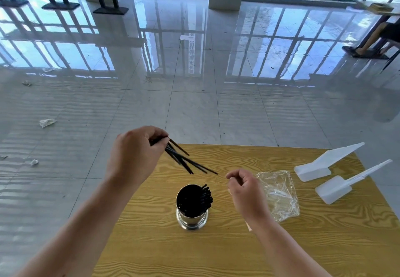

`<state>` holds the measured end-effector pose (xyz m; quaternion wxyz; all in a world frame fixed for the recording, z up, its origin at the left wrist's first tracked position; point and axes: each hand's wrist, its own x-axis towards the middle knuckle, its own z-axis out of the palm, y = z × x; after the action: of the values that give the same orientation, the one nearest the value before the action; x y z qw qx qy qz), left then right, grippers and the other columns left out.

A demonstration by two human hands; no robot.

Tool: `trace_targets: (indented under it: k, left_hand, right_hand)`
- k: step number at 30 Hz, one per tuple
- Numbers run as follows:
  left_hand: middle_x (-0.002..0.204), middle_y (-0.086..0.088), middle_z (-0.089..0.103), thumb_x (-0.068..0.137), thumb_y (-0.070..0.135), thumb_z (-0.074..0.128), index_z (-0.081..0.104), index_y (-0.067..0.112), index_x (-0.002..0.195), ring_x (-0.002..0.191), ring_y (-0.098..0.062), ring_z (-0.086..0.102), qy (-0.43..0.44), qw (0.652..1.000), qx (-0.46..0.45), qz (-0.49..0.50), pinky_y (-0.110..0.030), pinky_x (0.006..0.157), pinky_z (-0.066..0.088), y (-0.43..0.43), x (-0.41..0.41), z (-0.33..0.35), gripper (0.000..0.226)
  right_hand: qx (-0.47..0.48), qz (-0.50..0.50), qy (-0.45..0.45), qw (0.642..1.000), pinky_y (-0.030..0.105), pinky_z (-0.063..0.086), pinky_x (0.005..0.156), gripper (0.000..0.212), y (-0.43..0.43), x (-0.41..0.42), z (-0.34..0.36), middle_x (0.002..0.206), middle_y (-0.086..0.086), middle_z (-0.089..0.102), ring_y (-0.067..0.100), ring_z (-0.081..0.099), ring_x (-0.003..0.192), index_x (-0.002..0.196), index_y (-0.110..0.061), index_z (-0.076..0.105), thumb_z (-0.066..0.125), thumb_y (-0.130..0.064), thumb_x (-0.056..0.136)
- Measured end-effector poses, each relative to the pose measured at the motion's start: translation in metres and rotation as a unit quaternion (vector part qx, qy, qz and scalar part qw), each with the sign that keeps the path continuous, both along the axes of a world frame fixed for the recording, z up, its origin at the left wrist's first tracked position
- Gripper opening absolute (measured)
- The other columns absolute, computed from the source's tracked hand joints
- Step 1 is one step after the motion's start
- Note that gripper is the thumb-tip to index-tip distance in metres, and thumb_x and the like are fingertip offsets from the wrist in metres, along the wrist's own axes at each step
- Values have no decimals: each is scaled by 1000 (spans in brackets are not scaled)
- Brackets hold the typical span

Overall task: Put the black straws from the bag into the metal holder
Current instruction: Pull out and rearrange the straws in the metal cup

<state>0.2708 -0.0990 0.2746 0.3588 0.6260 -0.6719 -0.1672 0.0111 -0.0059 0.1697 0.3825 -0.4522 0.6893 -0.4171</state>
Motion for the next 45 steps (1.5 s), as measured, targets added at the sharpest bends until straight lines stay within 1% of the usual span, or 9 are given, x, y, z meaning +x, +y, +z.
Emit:
trace_targets:
  k: [5, 10, 14, 18, 22, 26, 30, 35, 45]
  left_hand:
    - [75, 24, 77, 85, 33, 81, 79, 40, 88, 65, 1, 75, 202, 979, 10, 10, -9, 57, 52, -1, -5, -6, 8]
    - [88, -8, 82, 88, 7, 79, 83, 16, 88, 81, -20, 80, 499, 853, 154, 11, -21, 71, 61, 3, -21, -18, 10]
    - [87, -12, 80, 88, 1, 76, 79, 4, 90, 76, -19, 78, 576, 775, 252, 56, -23, 65, 61, 12, -24, -38, 5]
    - [90, -15, 81, 88, -1, 75, 76, -1, 99, 74, -19, 78, 596, 734, 311, 93, -24, 64, 62, 27, -24, -61, 10]
    - [87, -14, 81, 89, 0, 76, 74, -2, 103, 72, -17, 77, 592, 724, 337, 109, -23, 61, 62, 37, -28, -78, 14]
    - [89, -14, 80, 87, 3, 78, 76, -1, 103, 73, -17, 78, 596, 715, 356, 88, -23, 63, 62, 44, -31, -90, 17]
    - [92, -16, 80, 92, 5, 75, 74, 1, 107, 78, -21, 78, 556, 730, 396, 33, -26, 66, 63, 48, -30, -95, 16]
    - [94, -8, 81, 95, 17, 73, 76, 15, 104, 80, -23, 79, 349, 853, 388, 16, -26, 65, 61, 53, -25, -102, 9]
    - [109, 20, 67, 79, 43, 73, 62, 41, 110, 82, -2, 70, 32, 941, 329, -75, -24, 60, 53, 55, -27, -109, 33]
  right_hand:
    - [47, 105, -127, 985, 32, 47, 51, 21, 2, 14, 22, 83, 4, 75, 16, 58, 59, 102, -21, 75, 64, -37, 98]
    - [133, 195, -329, 914, 43, 65, 86, 103, -8, 36, 43, 139, 13, 65, 28, 77, 102, 144, -24, 49, 85, -79, 64]
    - [99, 132, -473, 865, 52, 59, 104, 116, -20, 39, 52, 155, 11, 56, 37, 66, 132, 141, -18, 56, 93, -77, 49]
    - [59, 101, -542, 832, 58, 52, 112, 87, -28, 37, 52, 143, 15, 68, 43, 63, 135, 117, -18, 71, 98, -68, 51]
    - [64, 42, -480, 874, 49, 64, 88, 55, -27, 44, 48, 116, 11, 79, 36, 75, 108, 87, -24, 84, 103, -60, 49]
    - [63, -34, -394, 916, 37, 63, 63, 21, -29, 44, 47, 101, 15, 81, 29, 77, 79, 98, -11, 78, 81, -32, 93]
    - [20, 9, -230, 973, 35, 65, 64, 29, -34, 32, 49, 88, 15, 83, 30, 80, 75, 83, -12, 81, 64, -22, 105]
    - [-51, 82, -46, 994, 32, 67, 62, 21, -31, 21, 48, 77, 3, 81, 21, 80, 68, 84, -28, 77, 70, -25, 103]
    - [46, 161, 5, 986, 19, 59, 64, 13, -18, 40, -1, 86, -16, 78, 1, 75, 77, 91, -36, 76, 75, -48, 85]
